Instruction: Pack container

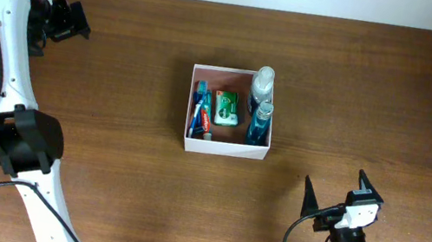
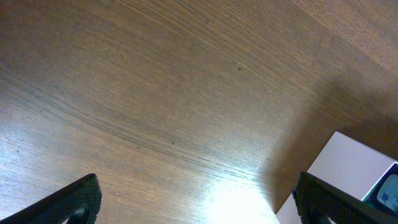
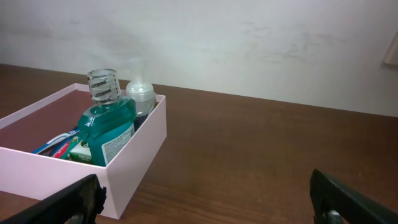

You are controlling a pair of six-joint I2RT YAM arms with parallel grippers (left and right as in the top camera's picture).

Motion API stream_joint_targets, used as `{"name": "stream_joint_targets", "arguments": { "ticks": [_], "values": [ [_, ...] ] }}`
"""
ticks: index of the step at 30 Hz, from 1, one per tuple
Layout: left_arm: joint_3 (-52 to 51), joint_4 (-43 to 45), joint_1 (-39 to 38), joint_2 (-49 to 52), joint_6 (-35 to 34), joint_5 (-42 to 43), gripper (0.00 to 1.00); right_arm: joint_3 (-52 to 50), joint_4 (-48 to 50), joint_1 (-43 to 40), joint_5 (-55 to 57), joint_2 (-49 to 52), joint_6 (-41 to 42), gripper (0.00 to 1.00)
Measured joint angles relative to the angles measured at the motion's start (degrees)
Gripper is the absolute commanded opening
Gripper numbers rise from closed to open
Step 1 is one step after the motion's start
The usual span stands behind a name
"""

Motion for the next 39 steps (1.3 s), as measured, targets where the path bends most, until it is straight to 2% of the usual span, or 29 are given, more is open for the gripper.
{"name": "stream_joint_targets", "arguments": {
  "ticks": [33,39],
  "values": [
    [0.0,0.0,-0.9,0.0,0.0,0.0,0.99,0.0,0.0,0.0,0.0,0.0,0.0,0.98],
    [-5.3,2.0,-3.6,-3.5,0.0,-0.1,0.99,0.0,0.0,0.0,0.0,0.0,0.0,0.98]
  ]
}}
